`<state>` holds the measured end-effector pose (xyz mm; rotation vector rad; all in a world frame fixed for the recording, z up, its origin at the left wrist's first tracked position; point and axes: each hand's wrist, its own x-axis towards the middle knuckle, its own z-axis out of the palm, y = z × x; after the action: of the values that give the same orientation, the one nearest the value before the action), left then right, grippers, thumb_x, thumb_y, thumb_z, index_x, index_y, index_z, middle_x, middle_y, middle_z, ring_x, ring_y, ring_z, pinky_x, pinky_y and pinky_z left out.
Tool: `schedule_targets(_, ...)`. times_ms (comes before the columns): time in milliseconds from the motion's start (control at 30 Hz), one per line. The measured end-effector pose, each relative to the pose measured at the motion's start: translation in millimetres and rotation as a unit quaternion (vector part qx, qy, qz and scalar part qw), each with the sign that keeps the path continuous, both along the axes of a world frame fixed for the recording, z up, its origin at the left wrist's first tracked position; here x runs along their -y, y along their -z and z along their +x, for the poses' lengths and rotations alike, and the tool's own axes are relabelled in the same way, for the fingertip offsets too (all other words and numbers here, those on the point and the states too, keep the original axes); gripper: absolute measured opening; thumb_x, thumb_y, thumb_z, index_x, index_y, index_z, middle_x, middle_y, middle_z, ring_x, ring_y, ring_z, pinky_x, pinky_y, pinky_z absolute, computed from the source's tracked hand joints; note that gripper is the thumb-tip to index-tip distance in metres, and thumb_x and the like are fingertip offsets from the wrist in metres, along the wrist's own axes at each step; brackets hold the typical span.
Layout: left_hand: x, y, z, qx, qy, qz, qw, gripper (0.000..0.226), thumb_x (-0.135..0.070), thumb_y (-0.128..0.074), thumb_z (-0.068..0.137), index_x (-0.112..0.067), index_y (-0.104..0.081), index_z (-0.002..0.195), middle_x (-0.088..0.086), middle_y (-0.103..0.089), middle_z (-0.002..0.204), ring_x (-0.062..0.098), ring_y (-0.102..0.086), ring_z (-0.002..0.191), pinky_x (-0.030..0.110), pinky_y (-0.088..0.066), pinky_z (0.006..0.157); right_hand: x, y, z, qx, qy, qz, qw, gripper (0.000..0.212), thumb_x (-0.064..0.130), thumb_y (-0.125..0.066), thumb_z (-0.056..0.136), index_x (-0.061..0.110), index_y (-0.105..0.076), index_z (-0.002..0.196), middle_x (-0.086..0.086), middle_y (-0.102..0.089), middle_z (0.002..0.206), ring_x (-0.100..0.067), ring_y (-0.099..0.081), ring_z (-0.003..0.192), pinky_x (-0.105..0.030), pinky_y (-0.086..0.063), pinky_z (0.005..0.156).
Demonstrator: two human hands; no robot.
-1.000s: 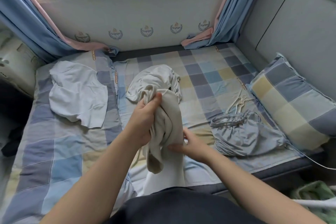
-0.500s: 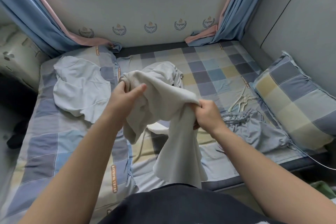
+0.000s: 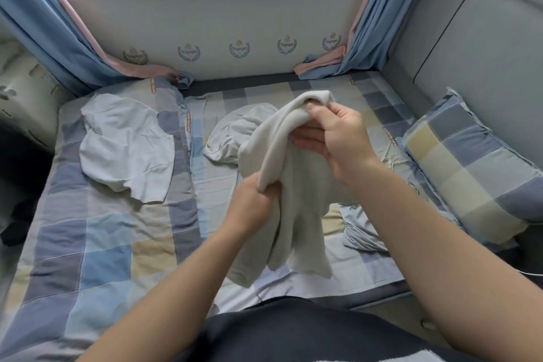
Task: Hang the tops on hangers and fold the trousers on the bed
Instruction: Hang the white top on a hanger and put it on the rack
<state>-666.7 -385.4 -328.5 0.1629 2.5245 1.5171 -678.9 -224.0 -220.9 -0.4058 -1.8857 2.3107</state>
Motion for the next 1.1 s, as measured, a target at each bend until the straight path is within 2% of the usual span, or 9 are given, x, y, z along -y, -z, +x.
schedule_targets(167,9.7,-28.1,-19.0,0.129,-0.158,0.243,0.948,0.014,-0.007,-0.063,0.095,-0.016,-0.070,0.086,0.001,-0.073,0.083,0.015,-0.069,0.079,0.031,-0.059,0.071,-14.8,47.1,29.6,0.058,-0.108,0.147,0.982,0.033,0.021,-0.070,0.093,0.021,-0.056,0.124,-0.004,-0.065,0.125,-0.022,-0.064,0.115,-0.043,-0.055,0.099)
schedule_targets(267,14.2,-34.2,-29.6,0.198,-0.210,0.345,0.893,0.015,-0.011,-0.062,0.099,-0.013,-0.067,0.084,0.000,-0.071,0.072,0.010,-0.069,0.062,0.022,-0.055,0.057,-1.7,84.9,67.5,0.133,-0.205,0.261,0.934,0.083,0.040,-0.080,0.082,0.021,-0.034,0.148,0.003,-0.043,0.149,-0.009,-0.043,0.133,-0.035,-0.035,0.117)
schedule_targets(367,17.6,-35.6,-30.1,0.220,-0.209,0.382,0.873,0.028,-0.011,-0.051,0.104,-0.013,-0.058,0.077,-0.002,-0.066,0.060,0.008,-0.066,0.053,0.019,-0.052,0.050,19.1,113.2,99.1,0.155,-0.282,0.204,0.925,0.119,0.060,-0.084,0.066,0.038,-0.009,0.155,0.016,-0.027,0.159,0.004,-0.037,0.137,-0.025,-0.033,0.114)
schedule_targets(533,19.8,-34.2,-30.2,0.270,-0.241,0.372,0.855,0.019,-0.019,-0.050,0.105,-0.006,-0.064,0.107,0.010,-0.069,0.085,0.017,-0.068,0.073,0.028,-0.054,0.062,34.9,125.2,103.0,0.102,-0.305,0.169,0.932,0.126,0.041,-0.090,0.065,0.049,-0.002,0.154,0.022,-0.041,0.147,0.010,-0.045,0.129,-0.013,-0.042,0.102)
schedule_targets(600,22.2,-30.6,-29.3,0.271,-0.258,0.363,0.854,0.022,-0.018,-0.051,0.104,-0.004,-0.062,0.118,0.011,-0.068,0.091,0.018,-0.067,0.080,0.029,-0.054,0.067,37.1,128.1,98.1,0.076,-0.266,0.243,0.930,0.111,0.037,-0.087,0.068,0.046,-0.016,0.153,0.014,-0.055,0.136,-0.002,-0.055,0.122,-0.026,-0.048,0.100)
schedule_targets(667,25.3,-27.9,-28.5,0.283,-0.256,0.359,0.852,0.026,-0.018,-0.054,0.103,-0.002,-0.062,0.123,0.012,-0.071,0.095,0.020,-0.069,0.083,0.030,-0.056,0.067,33.4,132.7,90.5,0.046,-0.213,0.291,0.932,0.064,0.025,-0.073,0.076,0.039,-0.050,0.134,0.007,-0.070,0.111,-0.014,-0.066,0.103,-0.041,-0.054,0.090)
schedule_targets(767,30.5,-25.8,-27.0,0.298,-0.225,0.363,0.854,0.026,-0.023,-0.058,0.102,-0.006,-0.062,0.121,0.013,-0.073,0.102,0.023,-0.072,0.085,0.037,-0.063,0.064,27.4,123.0,71.6,0.021,-0.158,0.244,0.956,0.022,0.017,-0.063,0.078,0.025,-0.071,0.096,0.007,-0.075,0.090,-0.013,-0.068,0.086,-0.041,-0.057,0.081)
schedule_targets(933,35.8,-14.0,-4.6,0.307,-0.075,0.150,0.937,0.043,-0.048,-0.056,0.098,-0.010,-0.071,0.109,0.001,-0.076,0.102,0.018,-0.069,0.096,0.028,-0.050,0.072,14.7,95.9,27.4,0.078,-0.085,0.183,0.976,0.020,0.000,-0.059,0.090,0.015,-0.073,0.088,-0.002,-0.072,0.084,-0.015,-0.065,0.079,-0.033,-0.053,0.074)
schedule_targets(1100,33.5,9.8,26.5,0.124,-0.148,0.065,0.979,0.029,-0.037,-0.069,0.094,-0.012,-0.063,0.079,-0.003,-0.063,0.073,0.014,-0.058,0.070,0.027,-0.042,0.063,5.6,91.7,9.4,0.142,-0.003,0.117,0.983,0.011,0.007,-0.062,0.091,0.012,-0.072,0.091,-0.011,-0.073,0.089,-0.023,-0.066,0.081,-0.041,-0.056,0.074)
